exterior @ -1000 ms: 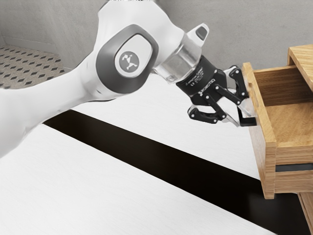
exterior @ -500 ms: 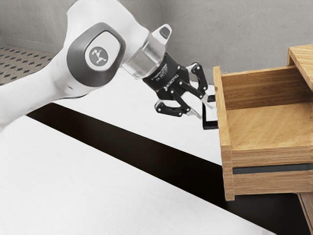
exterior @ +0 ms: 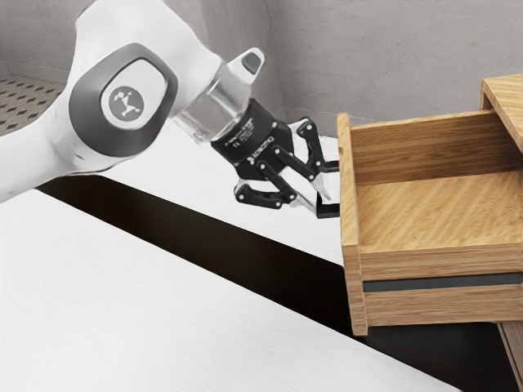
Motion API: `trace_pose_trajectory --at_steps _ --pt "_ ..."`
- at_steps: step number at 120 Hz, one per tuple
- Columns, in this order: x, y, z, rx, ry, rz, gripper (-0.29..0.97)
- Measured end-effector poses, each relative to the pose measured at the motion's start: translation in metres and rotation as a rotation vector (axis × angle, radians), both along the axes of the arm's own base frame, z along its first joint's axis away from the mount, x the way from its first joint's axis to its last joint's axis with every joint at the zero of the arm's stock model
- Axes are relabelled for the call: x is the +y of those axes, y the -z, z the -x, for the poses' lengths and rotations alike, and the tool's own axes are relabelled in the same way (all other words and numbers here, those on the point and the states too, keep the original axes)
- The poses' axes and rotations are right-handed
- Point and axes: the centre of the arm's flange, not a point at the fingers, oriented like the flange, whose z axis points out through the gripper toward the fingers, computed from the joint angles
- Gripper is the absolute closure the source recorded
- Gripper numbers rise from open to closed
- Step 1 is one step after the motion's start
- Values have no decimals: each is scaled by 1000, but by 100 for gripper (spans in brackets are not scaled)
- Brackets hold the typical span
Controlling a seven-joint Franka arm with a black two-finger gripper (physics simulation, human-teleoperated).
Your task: Pull the drawer handle with one arm to open the drawer
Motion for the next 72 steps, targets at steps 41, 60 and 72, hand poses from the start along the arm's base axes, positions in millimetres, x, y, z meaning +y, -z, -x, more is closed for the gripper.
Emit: trace_pose_trajectory --at_steps 41,60,72 --pt "24 0 13 15 -31 -7 63" --pt "26 -1 16 17 -33 -9 60" --pt "26 -1 16 19 -34 -8 49"
